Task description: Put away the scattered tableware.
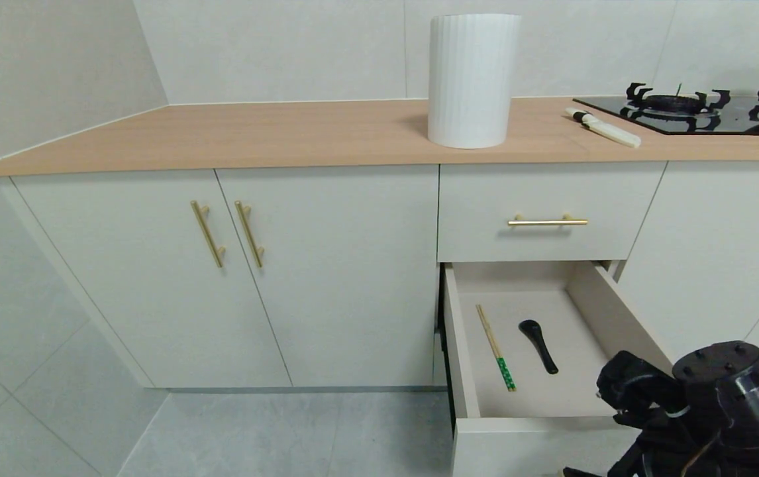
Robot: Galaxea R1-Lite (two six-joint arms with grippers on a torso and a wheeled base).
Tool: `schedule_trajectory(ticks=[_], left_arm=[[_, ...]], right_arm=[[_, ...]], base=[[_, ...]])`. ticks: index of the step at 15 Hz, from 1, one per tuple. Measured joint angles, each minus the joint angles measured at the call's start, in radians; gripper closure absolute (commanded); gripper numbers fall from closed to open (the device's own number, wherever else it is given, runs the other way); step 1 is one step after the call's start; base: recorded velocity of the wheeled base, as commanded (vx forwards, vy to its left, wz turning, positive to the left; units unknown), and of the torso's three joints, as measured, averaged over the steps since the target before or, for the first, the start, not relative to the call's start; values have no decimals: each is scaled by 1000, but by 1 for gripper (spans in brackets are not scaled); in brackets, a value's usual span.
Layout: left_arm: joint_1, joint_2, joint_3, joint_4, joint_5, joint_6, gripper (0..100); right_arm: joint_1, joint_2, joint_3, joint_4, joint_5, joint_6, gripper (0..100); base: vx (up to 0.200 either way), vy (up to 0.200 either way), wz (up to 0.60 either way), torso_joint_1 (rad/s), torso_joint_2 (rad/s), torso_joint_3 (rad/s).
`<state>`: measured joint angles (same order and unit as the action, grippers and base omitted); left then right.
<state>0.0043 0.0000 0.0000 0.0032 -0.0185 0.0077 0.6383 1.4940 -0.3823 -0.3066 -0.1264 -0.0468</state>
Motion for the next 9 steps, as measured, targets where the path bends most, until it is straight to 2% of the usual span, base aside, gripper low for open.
schedule_trajectory(ticks=[5, 9], left_arm=[[0, 0, 0, 0, 0, 0, 0], [0, 0, 0, 0, 0, 0, 0]], right_arm=[[67, -5, 52, 0, 8, -26, 0], [74, 15, 61, -1, 5, -28, 0]], base=[[0, 0, 0, 0, 0, 0], [0, 0, 0, 0, 0, 0]])
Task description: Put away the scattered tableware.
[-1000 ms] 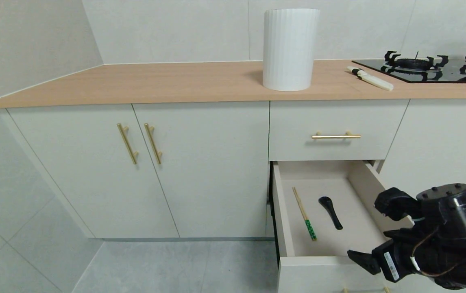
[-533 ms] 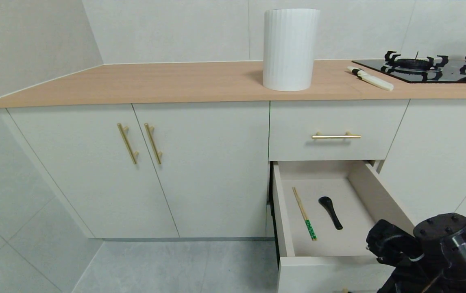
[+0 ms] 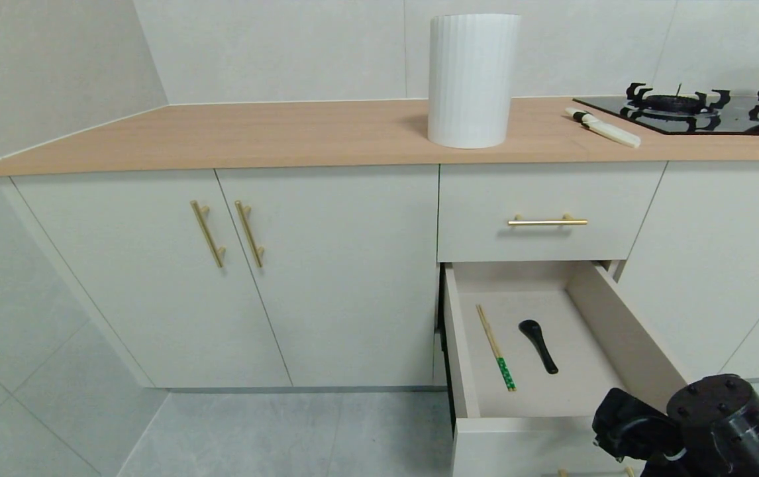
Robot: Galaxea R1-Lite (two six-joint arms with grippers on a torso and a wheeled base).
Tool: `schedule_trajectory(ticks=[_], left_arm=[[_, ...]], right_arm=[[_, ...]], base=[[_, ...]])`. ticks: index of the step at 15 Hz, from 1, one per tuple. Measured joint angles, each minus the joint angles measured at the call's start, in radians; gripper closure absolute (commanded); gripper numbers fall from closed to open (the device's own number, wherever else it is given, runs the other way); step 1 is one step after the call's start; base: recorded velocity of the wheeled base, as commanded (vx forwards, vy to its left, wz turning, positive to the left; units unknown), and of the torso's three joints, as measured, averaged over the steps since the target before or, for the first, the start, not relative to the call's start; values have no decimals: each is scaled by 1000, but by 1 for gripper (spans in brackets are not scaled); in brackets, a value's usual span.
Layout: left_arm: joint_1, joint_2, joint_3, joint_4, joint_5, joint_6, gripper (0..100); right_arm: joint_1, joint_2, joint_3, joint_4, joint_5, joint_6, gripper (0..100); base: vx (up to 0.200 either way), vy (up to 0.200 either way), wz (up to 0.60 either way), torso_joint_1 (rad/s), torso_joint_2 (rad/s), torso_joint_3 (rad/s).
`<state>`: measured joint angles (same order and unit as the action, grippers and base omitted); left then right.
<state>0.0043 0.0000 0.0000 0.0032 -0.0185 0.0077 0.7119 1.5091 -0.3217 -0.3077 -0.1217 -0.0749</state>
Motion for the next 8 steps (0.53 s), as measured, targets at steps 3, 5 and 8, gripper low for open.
schedule_trajectory(ticks=[3, 5, 8], left_arm=[[0, 0, 0, 0, 0, 0, 0], [0, 0, 0, 0, 0, 0, 0], [0, 0, 0, 0, 0, 0, 0]], right_arm=[[-3, 31, -5, -6, -10, 1, 0], [-13, 55, -13, -9, -20, 4, 0], [-49, 95, -30, -10, -60, 8, 0]], base=[[0, 0, 0, 0, 0, 0], [0, 0, 0, 0, 0, 0], [0, 0, 0, 0, 0, 0]])
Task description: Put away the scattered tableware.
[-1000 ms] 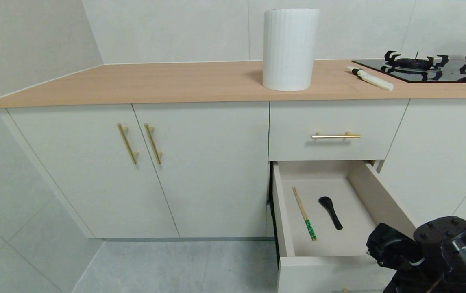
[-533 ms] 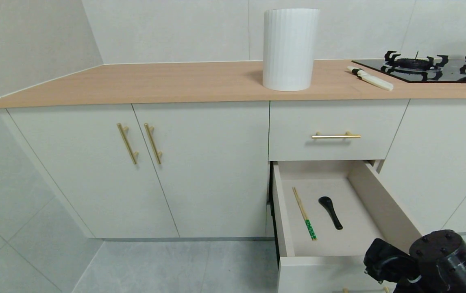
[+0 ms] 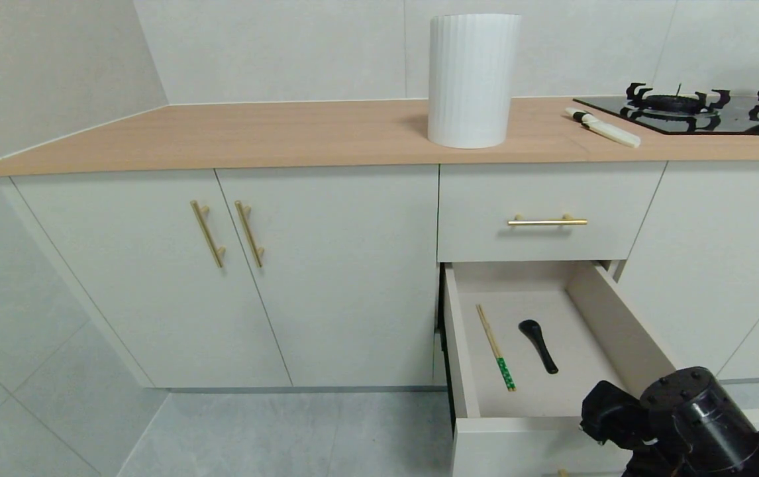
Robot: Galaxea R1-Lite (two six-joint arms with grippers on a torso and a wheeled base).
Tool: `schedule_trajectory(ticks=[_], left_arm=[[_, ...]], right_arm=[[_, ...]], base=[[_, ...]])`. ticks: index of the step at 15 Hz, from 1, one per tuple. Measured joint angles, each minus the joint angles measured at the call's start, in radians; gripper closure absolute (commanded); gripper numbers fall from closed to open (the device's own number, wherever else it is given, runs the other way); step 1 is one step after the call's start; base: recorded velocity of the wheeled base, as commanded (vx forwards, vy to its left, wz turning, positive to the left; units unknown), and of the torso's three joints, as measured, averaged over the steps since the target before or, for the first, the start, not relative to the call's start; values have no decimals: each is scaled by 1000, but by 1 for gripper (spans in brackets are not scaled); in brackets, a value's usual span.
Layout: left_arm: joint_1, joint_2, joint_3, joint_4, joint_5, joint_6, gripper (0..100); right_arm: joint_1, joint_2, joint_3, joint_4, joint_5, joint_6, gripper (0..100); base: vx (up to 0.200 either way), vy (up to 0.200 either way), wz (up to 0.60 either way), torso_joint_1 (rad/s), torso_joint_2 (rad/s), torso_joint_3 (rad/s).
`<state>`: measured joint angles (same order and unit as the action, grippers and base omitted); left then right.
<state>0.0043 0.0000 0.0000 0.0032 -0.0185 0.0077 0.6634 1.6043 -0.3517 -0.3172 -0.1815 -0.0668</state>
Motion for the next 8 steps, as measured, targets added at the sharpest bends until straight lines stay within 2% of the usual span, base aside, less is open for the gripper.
schedule_trajectory(ticks=[5, 8], left_arm=[[0, 0, 0, 0, 0, 0, 0], [0, 0, 0, 0, 0, 0, 0]], right_arm=[[-56, 52, -37, -5, -47, 10, 0], [-80, 84, -72, -19, -63, 66, 0]], base=[[0, 0, 0, 0, 0, 0], [0, 0, 0, 0, 0, 0]])
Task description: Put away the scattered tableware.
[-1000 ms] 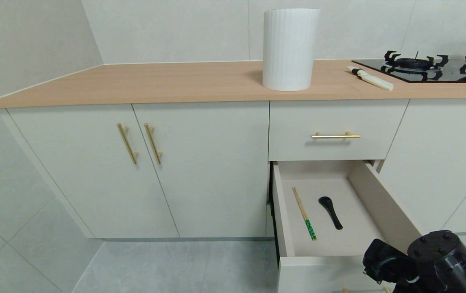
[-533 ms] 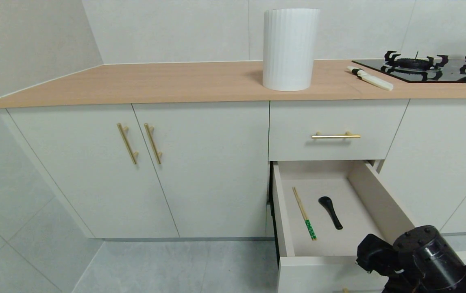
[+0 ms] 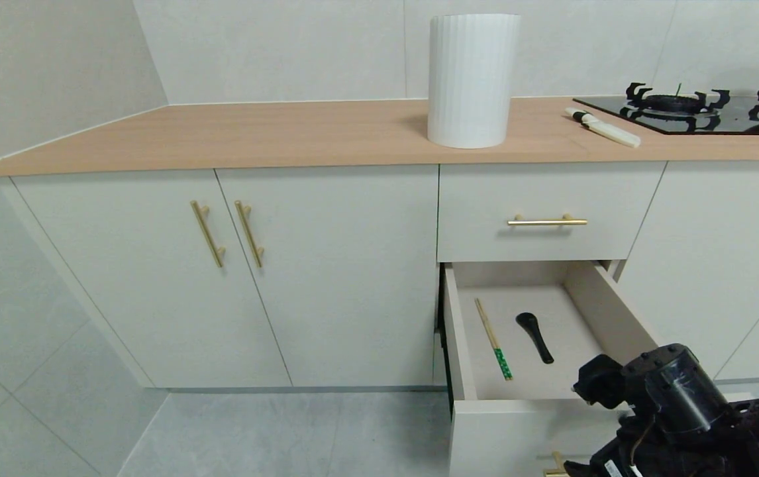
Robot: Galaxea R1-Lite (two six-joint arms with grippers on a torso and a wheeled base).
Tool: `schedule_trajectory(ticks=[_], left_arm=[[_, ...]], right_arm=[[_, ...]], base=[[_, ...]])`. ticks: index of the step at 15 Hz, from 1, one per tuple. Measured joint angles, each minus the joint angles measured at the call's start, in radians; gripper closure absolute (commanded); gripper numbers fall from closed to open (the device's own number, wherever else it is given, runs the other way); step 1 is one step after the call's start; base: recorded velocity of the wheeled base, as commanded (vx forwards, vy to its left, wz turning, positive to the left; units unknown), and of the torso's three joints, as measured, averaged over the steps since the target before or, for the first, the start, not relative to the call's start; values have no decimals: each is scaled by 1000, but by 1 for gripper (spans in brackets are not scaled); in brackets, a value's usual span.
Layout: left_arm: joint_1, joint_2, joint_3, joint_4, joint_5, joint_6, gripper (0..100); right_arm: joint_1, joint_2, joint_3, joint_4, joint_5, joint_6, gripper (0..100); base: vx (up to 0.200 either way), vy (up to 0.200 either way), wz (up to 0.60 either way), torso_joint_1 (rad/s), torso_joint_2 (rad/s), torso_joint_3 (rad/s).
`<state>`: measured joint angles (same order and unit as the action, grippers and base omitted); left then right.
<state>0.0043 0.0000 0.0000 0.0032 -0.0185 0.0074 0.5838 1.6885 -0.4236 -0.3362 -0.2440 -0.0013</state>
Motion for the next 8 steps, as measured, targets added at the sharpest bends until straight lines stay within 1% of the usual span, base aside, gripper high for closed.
schedule_trajectory(ticks=[3, 4, 6, 8], left_arm=[[0, 0, 0, 0, 0, 0, 0], [0, 0, 0, 0, 0, 0, 0], [0, 0, 0, 0, 0, 0, 0], [0, 0, 0, 0, 0, 0, 0]], right_arm=[[-33, 40, -30, -79, -40, 34, 0], [-48, 59, -34, -125, -43, 36, 0], [-79, 104, -38, -233, -45, 37, 0], [-115, 166, -40, -376, -51, 37, 0]], base=[[0, 0, 0, 0, 0, 0], [0, 0, 0, 0, 0, 0], [0, 0, 0, 0, 0, 0], [0, 0, 0, 0, 0, 0]])
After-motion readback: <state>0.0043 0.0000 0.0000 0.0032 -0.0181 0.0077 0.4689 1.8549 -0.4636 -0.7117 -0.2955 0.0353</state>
